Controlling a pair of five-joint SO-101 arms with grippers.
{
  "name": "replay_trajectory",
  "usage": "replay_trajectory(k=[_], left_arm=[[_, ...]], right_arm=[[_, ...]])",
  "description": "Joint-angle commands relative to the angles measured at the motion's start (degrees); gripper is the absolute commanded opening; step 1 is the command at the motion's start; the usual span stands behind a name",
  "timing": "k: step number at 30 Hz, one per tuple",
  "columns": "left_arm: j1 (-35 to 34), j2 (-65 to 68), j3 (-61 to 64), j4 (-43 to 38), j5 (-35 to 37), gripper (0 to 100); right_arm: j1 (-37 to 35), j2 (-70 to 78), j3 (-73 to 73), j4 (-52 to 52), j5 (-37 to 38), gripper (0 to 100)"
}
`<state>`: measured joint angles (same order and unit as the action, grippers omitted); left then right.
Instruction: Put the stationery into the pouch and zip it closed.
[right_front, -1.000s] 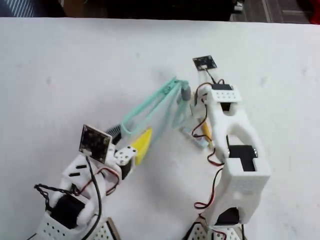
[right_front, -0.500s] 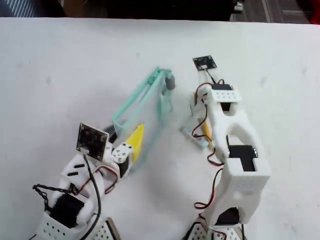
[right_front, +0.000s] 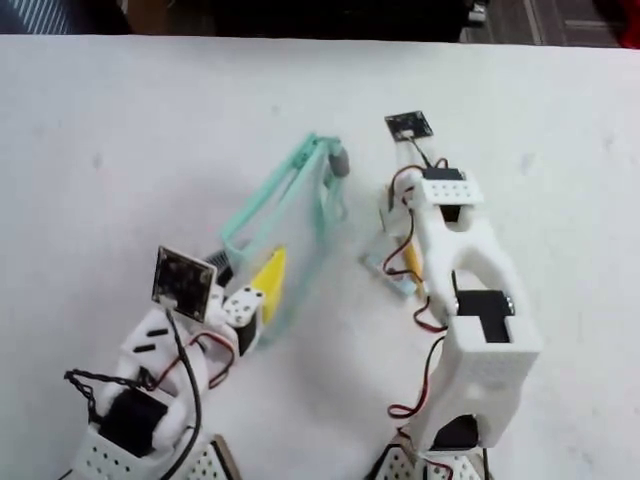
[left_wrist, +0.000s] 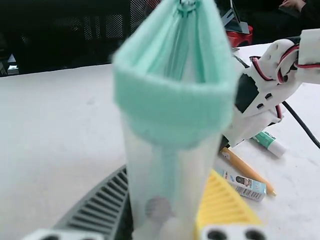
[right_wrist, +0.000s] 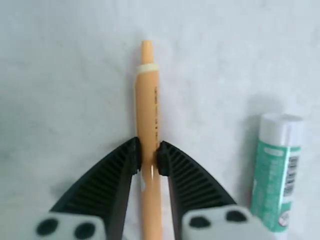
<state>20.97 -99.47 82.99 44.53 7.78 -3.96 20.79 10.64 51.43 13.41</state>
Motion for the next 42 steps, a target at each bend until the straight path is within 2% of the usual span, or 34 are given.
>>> replay_trajectory(k=[1,5,11,18,22,26,37,42], left_arm=[[-0.4,-0.4,-2.2,0.97,0.26,14],[-3.56,-0.4,-0.88,0.44,0.18,14],[-4.09,-0.4,-0.44,0.88,0.26,25],[-3.74,-0.4,-0.44,0.88,0.26,24],[-3.74,-0.4,-0.44,0.88,0.53,24],[-3.65,-0.4,-0.44,0.79,0.44,24],[0.04,-0.4,-0.62,2.02,0.26,24],[-0.04,-0.4,-0.79,1.93,0.26,24]], right_arm=[[-3.3,-2.51,-0.97,-0.04,0.0,1.7],[-4.0,-8.75,-3.96,5.76,0.0,1.7],[-2.77,-26.33,-11.78,16.13,0.0,1.7],[-4.53,-49.27,-21.71,22.2,0.0,1.7],[-9.63,-61.49,-26.02,22.11,0.0,1.7],[-18.86,-69.93,-27.69,19.82,0.0,1.7],[-36.79,-66.07,-27.69,7.78,-0.53,1.7],[-38.55,-59.38,-25.23,6.99,-0.62,1.7]])
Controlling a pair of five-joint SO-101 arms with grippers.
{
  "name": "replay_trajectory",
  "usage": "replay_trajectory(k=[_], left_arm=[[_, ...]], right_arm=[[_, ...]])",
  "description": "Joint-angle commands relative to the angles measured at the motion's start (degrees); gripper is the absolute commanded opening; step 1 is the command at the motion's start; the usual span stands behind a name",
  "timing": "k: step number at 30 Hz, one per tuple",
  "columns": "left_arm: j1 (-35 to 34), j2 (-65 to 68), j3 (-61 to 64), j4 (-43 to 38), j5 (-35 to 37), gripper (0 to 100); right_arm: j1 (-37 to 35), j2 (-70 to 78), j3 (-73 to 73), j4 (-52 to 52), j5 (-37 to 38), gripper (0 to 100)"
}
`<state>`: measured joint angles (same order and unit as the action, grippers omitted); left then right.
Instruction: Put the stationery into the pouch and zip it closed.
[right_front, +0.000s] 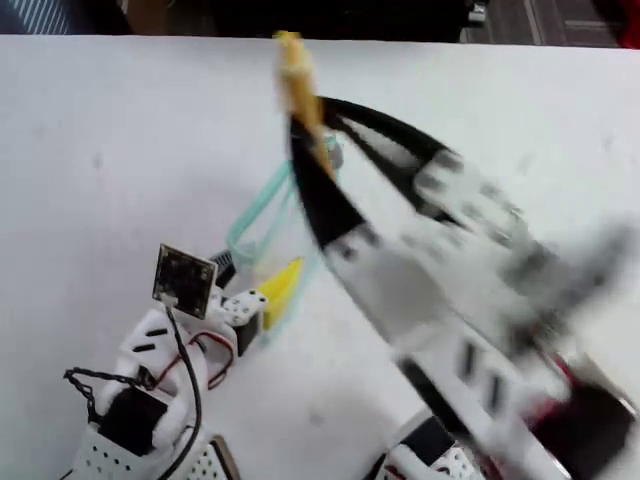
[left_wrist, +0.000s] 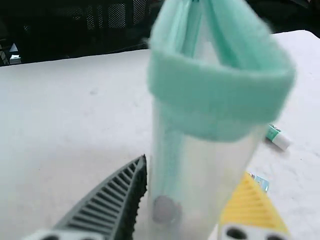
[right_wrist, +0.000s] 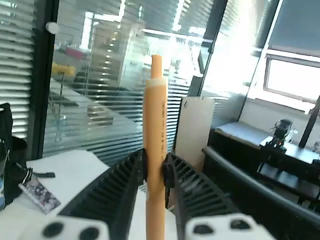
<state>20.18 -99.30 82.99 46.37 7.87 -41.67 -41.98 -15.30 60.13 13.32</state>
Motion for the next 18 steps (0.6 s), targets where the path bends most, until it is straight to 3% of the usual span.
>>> replay_trajectory(k=[1,11,18], left_arm=[[0.75,-0.57,-0.79,0.0,0.18,24],[0.57,-0.57,-0.79,-0.09,0.09,24],[0.4,-0.57,-0.79,-0.18,0.09,24]], right_arm=[[-0.84,4.35,1.41,-2.33,-0.53,1.7],[-0.84,6.29,15.3,-11.03,-0.53,1.7],[-0.92,6.29,19.6,-10.95,-0.53,1.7]])
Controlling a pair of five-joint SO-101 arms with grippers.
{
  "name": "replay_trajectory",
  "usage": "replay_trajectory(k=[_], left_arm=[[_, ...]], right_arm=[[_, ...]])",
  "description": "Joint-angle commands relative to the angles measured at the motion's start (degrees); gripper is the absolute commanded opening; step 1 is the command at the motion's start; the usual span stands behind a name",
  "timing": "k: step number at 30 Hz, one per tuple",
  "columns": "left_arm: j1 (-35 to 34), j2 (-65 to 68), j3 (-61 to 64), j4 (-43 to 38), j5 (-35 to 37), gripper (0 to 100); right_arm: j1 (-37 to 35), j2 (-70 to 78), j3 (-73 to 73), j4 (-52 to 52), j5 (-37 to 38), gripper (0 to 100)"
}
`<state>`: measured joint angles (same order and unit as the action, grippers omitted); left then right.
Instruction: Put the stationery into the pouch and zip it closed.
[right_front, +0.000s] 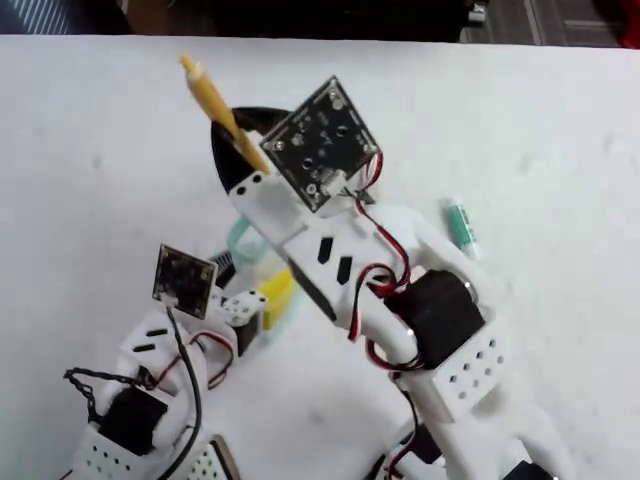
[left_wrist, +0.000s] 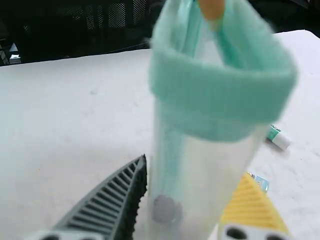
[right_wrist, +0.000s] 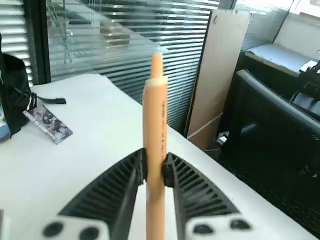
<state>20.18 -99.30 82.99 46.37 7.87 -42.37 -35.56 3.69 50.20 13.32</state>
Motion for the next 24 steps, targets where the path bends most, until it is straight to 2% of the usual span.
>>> replay_trajectory(k=[1,6,13,19,24], left_arm=[[0.4,-0.57,-0.79,-0.18,0.09,24],[0.31,-0.57,-0.79,-0.18,0.09,24],[0.31,-0.57,-0.79,-0.18,0.09,24],[0.31,-0.57,-0.79,-0.18,0.09,24],[0.31,-0.57,-0.79,-0.18,0.09,24]], right_arm=[[-0.22,-0.13,1.58,-0.75,-0.53,1.7],[-0.22,-5.58,4.75,3.56,-0.26,1.7],[-0.13,-14.29,13.01,3.91,0.09,2.4],[-0.13,-16.4,15.38,9.71,0.09,22.8],[0.22,-16.4,11.34,12.79,0.18,22.0]])
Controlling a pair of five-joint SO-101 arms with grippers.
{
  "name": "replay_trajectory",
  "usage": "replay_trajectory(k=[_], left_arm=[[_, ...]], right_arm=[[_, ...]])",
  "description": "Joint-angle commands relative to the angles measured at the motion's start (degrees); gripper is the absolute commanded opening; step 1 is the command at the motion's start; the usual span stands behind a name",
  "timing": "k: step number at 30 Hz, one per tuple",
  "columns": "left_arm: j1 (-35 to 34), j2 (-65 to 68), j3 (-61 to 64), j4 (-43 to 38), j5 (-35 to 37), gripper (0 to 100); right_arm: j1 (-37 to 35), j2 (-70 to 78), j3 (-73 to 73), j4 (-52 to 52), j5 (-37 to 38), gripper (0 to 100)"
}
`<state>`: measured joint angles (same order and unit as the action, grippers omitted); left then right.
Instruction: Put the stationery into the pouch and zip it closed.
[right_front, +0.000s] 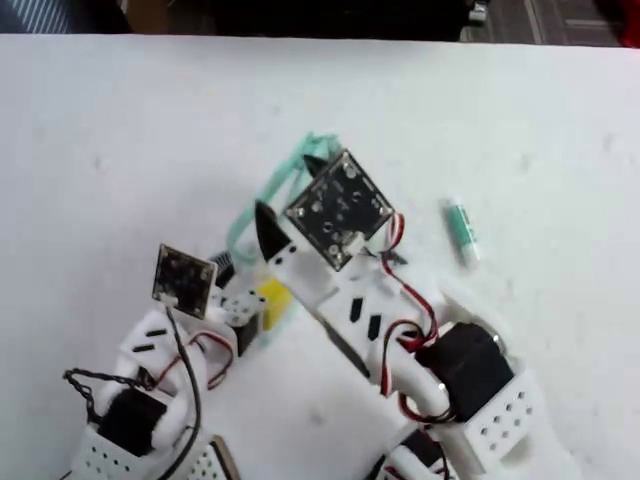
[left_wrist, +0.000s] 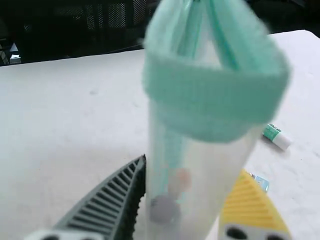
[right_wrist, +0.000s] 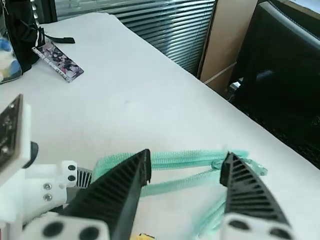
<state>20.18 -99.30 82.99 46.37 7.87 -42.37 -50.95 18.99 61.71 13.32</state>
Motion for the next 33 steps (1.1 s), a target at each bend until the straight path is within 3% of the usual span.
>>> replay_trajectory(k=[1,5,10,17,23,29,33], left_arm=[[0.31,-0.57,-0.79,-0.18,0.09,24],[0.31,-0.57,-0.79,-0.18,0.09,24],[0.31,-0.57,-0.79,-0.18,0.09,24],[0.31,-0.57,-0.79,-0.18,0.09,24],[0.31,-0.57,-0.79,-0.18,0.09,24],[0.31,-0.57,-0.79,-0.26,0.09,24],[0.31,-0.57,-0.79,-0.26,0.09,24]], right_arm=[[0.22,-1.01,-5.36,1.71,0.18,22.0],[2.24,-0.66,-11.43,3.65,2.46,22.0],[13.41,-0.4,-11.6,6.11,5.89,21.9],[27.03,4.53,4.57,9.27,14.42,21.9],[27.82,5.58,17.05,8.57,17.49,21.9],[28.0,5.76,26.81,-1.01,17.32,21.9],[27.91,5.76,32.7,-7.52,11.43,22.2]])
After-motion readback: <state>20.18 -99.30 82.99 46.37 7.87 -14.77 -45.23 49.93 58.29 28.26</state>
